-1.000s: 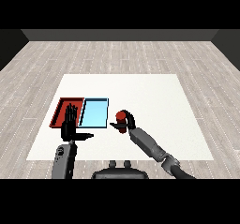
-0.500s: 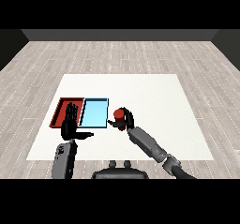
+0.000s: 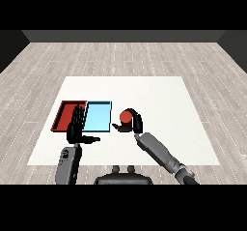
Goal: Pick the red can and put it in the red box
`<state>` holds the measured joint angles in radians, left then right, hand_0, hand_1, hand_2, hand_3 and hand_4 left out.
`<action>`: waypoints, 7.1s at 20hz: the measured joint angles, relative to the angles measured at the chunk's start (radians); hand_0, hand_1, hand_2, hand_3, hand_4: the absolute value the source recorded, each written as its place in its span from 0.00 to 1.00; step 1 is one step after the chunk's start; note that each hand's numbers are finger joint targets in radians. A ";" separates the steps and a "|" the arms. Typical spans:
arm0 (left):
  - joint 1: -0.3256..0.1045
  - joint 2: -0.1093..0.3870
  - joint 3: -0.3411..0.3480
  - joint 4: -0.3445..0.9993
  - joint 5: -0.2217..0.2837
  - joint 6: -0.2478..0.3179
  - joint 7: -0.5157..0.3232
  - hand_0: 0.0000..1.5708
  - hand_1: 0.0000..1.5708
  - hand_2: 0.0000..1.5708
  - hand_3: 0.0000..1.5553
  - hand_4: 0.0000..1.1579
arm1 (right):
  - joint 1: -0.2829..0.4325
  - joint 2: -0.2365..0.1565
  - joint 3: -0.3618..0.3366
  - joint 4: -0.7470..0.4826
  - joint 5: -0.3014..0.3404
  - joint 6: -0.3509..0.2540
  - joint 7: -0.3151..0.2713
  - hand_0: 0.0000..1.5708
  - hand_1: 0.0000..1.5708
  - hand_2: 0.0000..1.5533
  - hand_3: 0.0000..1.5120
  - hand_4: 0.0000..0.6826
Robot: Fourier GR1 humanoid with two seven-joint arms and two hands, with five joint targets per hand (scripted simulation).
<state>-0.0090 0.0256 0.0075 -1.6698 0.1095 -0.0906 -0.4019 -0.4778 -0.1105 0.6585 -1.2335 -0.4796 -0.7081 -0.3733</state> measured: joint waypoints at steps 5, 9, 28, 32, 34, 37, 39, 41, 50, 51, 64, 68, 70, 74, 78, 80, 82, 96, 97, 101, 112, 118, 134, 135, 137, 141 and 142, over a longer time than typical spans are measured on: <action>-0.020 -0.015 -0.093 -0.048 -0.035 0.032 0.102 0.00 0.00 0.00 0.00 0.00 | 0.058 -0.093 -0.012 -0.207 0.042 0.002 0.027 0.92 0.92 0.90 0.91 0.92; -0.034 -0.021 -0.147 -0.063 -0.063 0.068 0.151 0.00 0.00 0.00 0.00 0.00 | 0.068 -0.097 -0.061 -0.264 0.091 0.032 0.062 0.92 0.92 0.90 0.91 0.92; -0.192 -0.025 -0.338 0.162 -0.067 0.248 0.195 0.00 0.00 0.00 0.00 0.00 | 0.068 0.021 -0.255 -0.275 0.249 0.233 0.070 0.92 0.92 0.93 0.92 0.95; -0.215 -0.025 -0.376 0.223 -0.043 0.288 0.177 0.00 0.00 0.00 0.00 0.00 | 0.087 0.041 -0.265 -0.292 0.289 0.264 0.074 0.93 0.93 0.93 0.92 0.96; -0.204 -0.025 -0.395 0.228 -0.032 0.300 0.170 0.00 0.00 0.00 0.00 0.00 | 0.087 0.059 -0.279 -0.276 0.300 0.286 0.062 0.93 0.93 0.93 0.92 0.96; -0.202 -0.025 -0.392 0.238 -0.028 0.288 0.172 0.00 0.00 0.00 0.00 0.00 | 0.085 0.084 -0.287 -0.258 0.319 0.301 0.049 0.93 0.93 0.92 0.92 0.96; -0.215 -0.025 -0.385 0.273 -0.009 0.282 0.151 0.00 0.00 0.00 0.00 0.00 | 0.097 0.091 -0.292 -0.282 0.343 0.307 0.069 0.93 0.93 0.92 0.92 0.97; -0.228 -0.025 -0.412 0.308 0.012 0.310 0.130 0.00 0.00 0.00 0.00 0.00 | 0.108 0.098 -0.285 -0.289 0.348 0.313 0.064 0.94 0.94 0.92 0.92 0.97; -0.269 -0.026 -0.498 0.351 0.085 0.371 0.113 0.00 0.00 0.00 0.00 0.00 | 0.076 0.109 -0.203 -0.281 0.291 0.248 0.049 0.94 0.94 0.92 0.93 0.94; -0.273 -0.026 -0.495 0.354 0.091 0.365 0.112 0.00 0.00 0.00 0.00 0.00 | 0.084 0.109 -0.191 -0.273 0.275 0.252 0.031 0.95 0.95 0.93 0.93 0.94; -0.331 -0.015 -0.521 0.423 0.168 0.373 0.069 0.00 0.00 0.00 0.00 0.00 | 0.064 0.104 -0.117 -0.255 0.220 0.197 -0.012 0.96 0.96 0.94 0.93 0.94; -0.343 -0.014 -0.530 0.426 0.190 0.448 0.075 0.24 0.24 0.46 0.36 0.79 | 0.050 0.103 -0.105 -0.246 0.232 0.172 -0.002 0.98 0.98 0.94 0.93 0.95; -0.347 -0.014 -0.539 0.426 0.231 0.509 0.074 1.00 1.00 1.00 0.98 0.98 | 0.047 0.103 -0.096 -0.236 0.220 0.170 -0.012 0.97 0.97 0.94 0.92 0.96; -0.368 -0.016 -0.542 0.429 0.245 0.569 0.088 1.00 1.00 1.00 0.95 0.96 | 0.032 0.102 -0.112 -0.239 0.224 0.174 -0.001 0.96 0.96 0.93 0.92 0.96; -0.373 -0.011 -0.574 0.436 0.266 0.629 0.073 1.00 1.00 0.99 0.95 0.97 | 0.055 0.098 -0.107 -0.263 0.235 0.175 0.012 0.94 0.94 0.93 0.92 0.94; -0.383 -0.008 -0.580 0.449 0.283 0.653 0.046 1.00 1.00 0.99 0.95 0.98 | 0.045 0.097 -0.106 -0.257 0.229 0.173 0.016 0.94 0.94 0.93 0.92 0.94; -0.387 -0.004 -0.595 0.444 0.287 0.688 0.037 1.00 1.00 0.99 0.95 0.98 | 0.056 0.097 -0.107 -0.275 0.237 0.178 0.024 0.95 0.95 0.93 0.92 0.95; -0.367 -0.017 -0.537 0.461 0.275 0.675 -0.062 1.00 1.00 1.00 0.97 0.98 | 0.033 0.111 -0.115 -0.237 0.274 0.194 0.121 0.00 0.00 0.00 0.00 0.00; -0.366 -0.017 -0.552 0.462 0.282 0.696 -0.067 1.00 1.00 1.00 0.97 0.98 | 0.043 0.111 -0.122 -0.231 0.271 0.210 0.109 0.00 0.00 0.00 0.00 0.00; -0.380 -0.011 -0.555 0.466 0.276 0.718 -0.061 1.00 1.00 1.00 0.96 0.98 | 0.040 0.109 -0.117 -0.239 0.272 0.186 0.123 0.00 0.00 0.00 0.00 0.00; -0.382 -0.015 -0.504 0.468 0.243 0.698 -0.064 1.00 1.00 1.00 0.93 0.98 | 0.111 0.096 -0.167 -0.356 0.286 0.221 0.197 0.00 0.00 0.00 0.00 0.00; -0.365 0.000 -0.458 0.425 0.201 0.686 -0.036 1.00 1.00 1.00 0.95 0.97 | 0.213 0.042 -0.224 -0.500 0.279 0.298 0.210 0.00 0.00 0.00 0.00 0.00; -0.350 0.295 -0.226 0.331 0.149 0.636 0.145 1.00 1.00 1.00 0.96 0.99 | 0.530 -0.113 -0.460 -0.663 0.128 0.481 0.143 0.00 0.00 0.00 0.00 0.00; -0.353 0.319 -0.215 0.350 0.139 0.634 0.159 1.00 1.00 0.98 0.95 0.98 | 0.540 -0.114 -0.466 -0.653 0.123 0.492 0.131 0.00 0.00 0.00 0.00 0.00; -0.358 0.374 -0.195 0.399 0.118 0.623 0.182 1.00 1.00 0.98 0.95 0.96 | 0.557 -0.124 -0.487 -0.648 0.109 0.509 0.125 0.00 0.00 0.00 0.00 0.00; -0.385 0.448 -0.168 0.565 0.084 0.596 0.237 1.00 1.00 0.99 0.96 0.91 | 0.557 -0.116 -0.500 -0.604 0.101 0.524 0.111 0.00 0.00 0.00 0.00 0.00; -0.390 0.465 -0.161 0.619 0.076 0.585 0.237 1.00 1.00 0.99 0.95 0.91 | 0.547 -0.115 -0.506 -0.584 0.102 0.524 0.109 0.00 0.00 0.00 0.00 0.00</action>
<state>-0.3988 0.4904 -0.1538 -1.0511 0.1852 0.4948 -0.1645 0.0692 -0.2253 0.1529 -1.8178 -0.3774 -0.1839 -0.2646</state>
